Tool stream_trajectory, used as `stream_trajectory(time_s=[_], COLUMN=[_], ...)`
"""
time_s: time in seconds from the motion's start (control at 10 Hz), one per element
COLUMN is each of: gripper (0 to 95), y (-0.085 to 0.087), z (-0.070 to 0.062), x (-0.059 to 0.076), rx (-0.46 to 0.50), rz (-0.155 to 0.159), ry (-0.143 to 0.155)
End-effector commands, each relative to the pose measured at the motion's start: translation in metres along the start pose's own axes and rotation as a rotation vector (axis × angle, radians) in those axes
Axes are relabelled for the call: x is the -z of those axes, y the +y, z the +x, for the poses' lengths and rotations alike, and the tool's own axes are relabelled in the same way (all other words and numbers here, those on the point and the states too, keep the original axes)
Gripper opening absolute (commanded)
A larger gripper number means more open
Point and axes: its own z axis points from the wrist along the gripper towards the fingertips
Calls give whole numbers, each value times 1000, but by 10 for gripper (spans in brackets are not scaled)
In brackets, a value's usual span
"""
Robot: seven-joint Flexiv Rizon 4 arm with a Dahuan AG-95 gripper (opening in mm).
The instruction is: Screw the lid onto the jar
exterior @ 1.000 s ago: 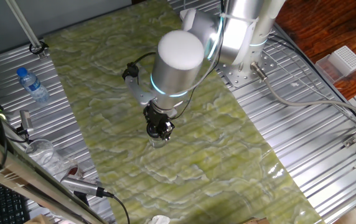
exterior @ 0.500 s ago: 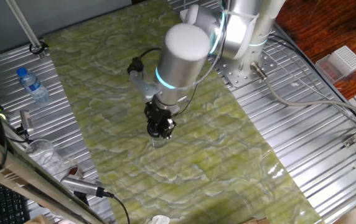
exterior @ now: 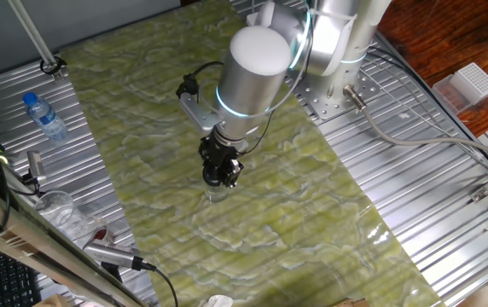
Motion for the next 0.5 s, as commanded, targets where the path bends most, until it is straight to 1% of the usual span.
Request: stream_trajectory(time_s=[0.1, 0.3, 0.4, 0.5], gripper=[570, 570, 570, 570], y=[0, -1, -1, -1], z=[1, 1, 1, 1], x=[1, 1, 1, 1], rx=[-2, -4, -9, -16], rz=[2, -2, -12, -30], ry=[-6, -22, -31, -44])
